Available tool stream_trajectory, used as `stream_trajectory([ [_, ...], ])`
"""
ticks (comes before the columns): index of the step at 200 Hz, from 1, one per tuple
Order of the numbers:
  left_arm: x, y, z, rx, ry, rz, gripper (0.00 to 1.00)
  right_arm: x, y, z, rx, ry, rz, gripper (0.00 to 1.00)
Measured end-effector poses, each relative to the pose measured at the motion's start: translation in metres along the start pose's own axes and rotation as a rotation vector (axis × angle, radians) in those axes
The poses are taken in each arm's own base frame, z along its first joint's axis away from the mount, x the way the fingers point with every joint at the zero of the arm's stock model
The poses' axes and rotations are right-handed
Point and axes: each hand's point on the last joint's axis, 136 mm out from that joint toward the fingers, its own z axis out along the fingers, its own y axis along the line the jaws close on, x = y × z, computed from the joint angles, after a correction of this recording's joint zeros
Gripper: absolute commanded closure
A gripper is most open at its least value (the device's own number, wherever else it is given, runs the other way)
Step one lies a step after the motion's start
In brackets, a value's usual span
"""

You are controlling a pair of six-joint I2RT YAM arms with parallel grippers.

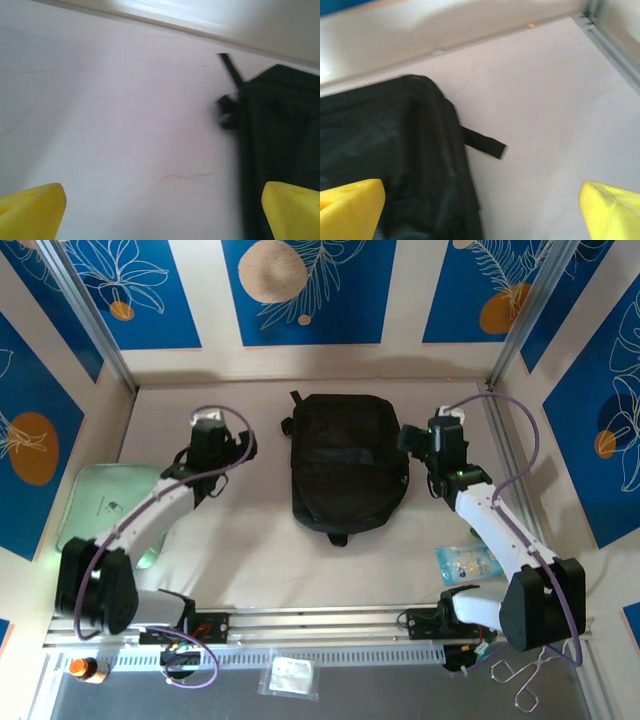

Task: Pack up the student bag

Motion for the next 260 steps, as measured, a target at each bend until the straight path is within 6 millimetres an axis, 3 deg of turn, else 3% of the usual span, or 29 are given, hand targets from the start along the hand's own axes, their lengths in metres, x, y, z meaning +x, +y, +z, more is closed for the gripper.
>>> stream_trajectory([
  [31, 0.024, 0.049, -0.016, -0.156, -0.068, 0.097, 0.0, 0.038, -0.035, 0.006, 0.088, 0.002, -0.015, 0.01],
  [56, 0.042, 0.074, -0.028, -0.216, -0.134, 0.152, 0.0, 0.062, -0.051, 0.007, 0.116, -0.019, -0.028, 0.01],
  [99, 0.046, 0.102, -0.037, -0.273, -0.213, 0.184, 0.01, 0.071, -0.058, 0.015, 0.107, -0.06, -0.054, 0.01],
  [128, 0.05, 0.102, -0.022, -0.238, -0.213, 0.222, 0.01, 0.075, -0.05, 0.024, 0.032, -0.07, -0.09, 0.01],
  [177, 0.075, 0.084, 0.017, -0.106, -0.179, 0.313, 0.01, 0.074, -0.035, 0.036, -0.082, -0.124, -0.138, 0.01],
  [234, 0.065, 0.077, 0.031, -0.002, -0.271, 0.337, 0.01, 0.085, -0.028, 0.051, -0.15, -0.155, -0.167, 0.01],
  [260, 0.077, 0.078, 0.041, 0.034, -0.259, 0.337, 0.01, 0.094, -0.028, 0.063, -0.162, -0.144, -0.166, 0.01],
])
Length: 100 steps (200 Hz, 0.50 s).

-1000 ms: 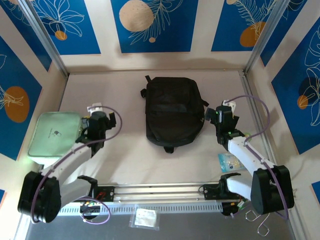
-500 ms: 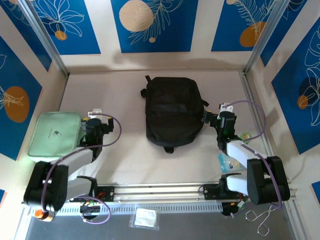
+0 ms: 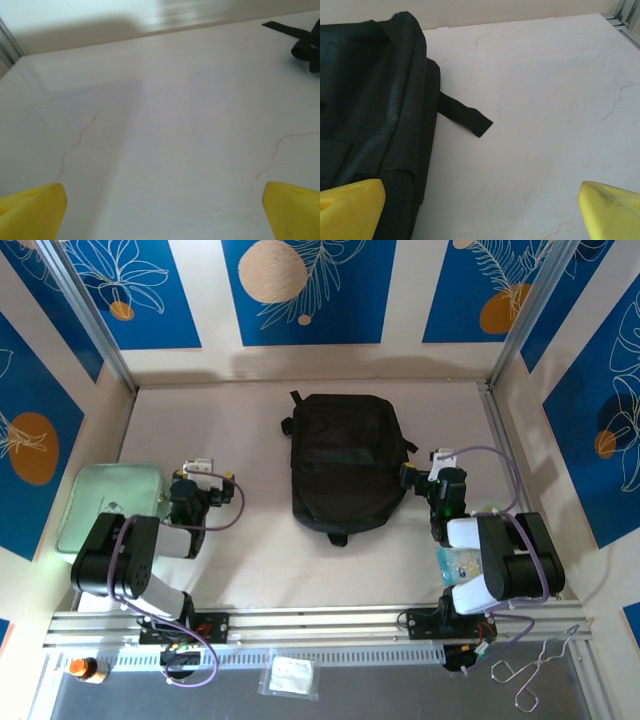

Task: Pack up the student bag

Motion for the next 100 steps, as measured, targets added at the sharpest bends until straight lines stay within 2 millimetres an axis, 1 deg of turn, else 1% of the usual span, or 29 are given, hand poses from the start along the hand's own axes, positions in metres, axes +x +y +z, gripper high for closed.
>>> stream_trajectory([
  [11, 0.005, -0.003, 0.001, 0.015, 0.01, 0.001, 0.01, 0.003, 0.001, 0.002, -0.006, 0.002, 0.0, 0.01],
  [22, 0.005, -0.004, 0.002, 0.024, 0.008, 0.0, 0.0, 0.002, 0.001, 0.003, -0.006, -0.002, 0.0, 0.01],
  [50, -0.004, -0.004, 0.01, 0.022, 0.014, -0.003, 0.0, -0.004, 0.0, 0.007, -0.003, -0.008, 0.003, 0.01],
  [61, -0.011, -0.002, 0.014, 0.017, 0.002, -0.004, 0.0, -0.009, -0.003, 0.008, 0.005, -0.015, 0.012, 0.01],
  [72, -0.014, -0.001, 0.015, 0.01, -0.002, -0.005, 0.0, -0.01, -0.006, 0.009, 0.013, -0.018, 0.018, 0.01],
  [100, -0.009, 0.0, 0.015, 0.004, 0.018, -0.003, 0.0, -0.009, -0.009, 0.009, 0.019, -0.013, 0.024, 0.01],
])
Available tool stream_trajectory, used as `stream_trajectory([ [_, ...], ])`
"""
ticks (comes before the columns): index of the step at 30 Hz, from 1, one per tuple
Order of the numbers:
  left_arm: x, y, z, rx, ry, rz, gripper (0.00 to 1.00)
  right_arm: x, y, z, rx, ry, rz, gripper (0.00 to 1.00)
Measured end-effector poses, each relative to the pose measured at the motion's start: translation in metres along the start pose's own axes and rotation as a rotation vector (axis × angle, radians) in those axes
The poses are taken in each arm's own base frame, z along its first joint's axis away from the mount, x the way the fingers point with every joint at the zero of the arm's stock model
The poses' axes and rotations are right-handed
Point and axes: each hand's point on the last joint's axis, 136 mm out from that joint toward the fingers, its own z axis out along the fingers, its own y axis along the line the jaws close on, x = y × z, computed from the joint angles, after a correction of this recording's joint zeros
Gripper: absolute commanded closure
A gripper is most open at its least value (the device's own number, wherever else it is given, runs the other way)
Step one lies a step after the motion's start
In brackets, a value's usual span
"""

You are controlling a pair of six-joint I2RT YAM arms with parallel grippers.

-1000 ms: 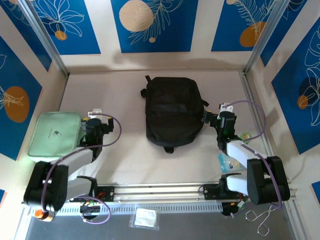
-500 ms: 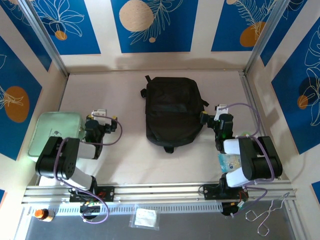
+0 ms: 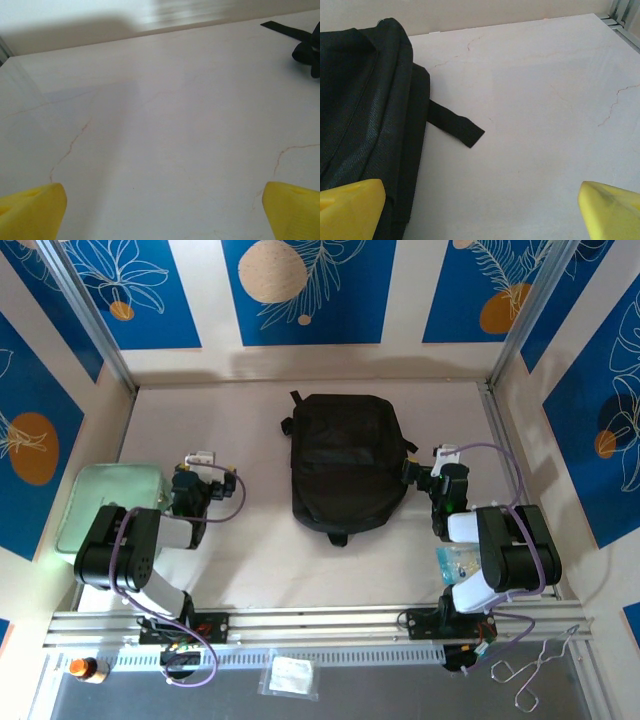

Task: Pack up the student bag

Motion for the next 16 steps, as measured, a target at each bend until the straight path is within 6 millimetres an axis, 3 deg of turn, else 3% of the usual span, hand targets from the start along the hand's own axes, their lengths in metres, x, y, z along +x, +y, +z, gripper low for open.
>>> stream_trajectory([
  [16, 0.0063, -0.0027, 0.0011, 0.026, 0.031, 0.0, 0.0, 0.0028, -0.0003, 0.0001, 0.001, 0.011, -0.001, 0.01],
])
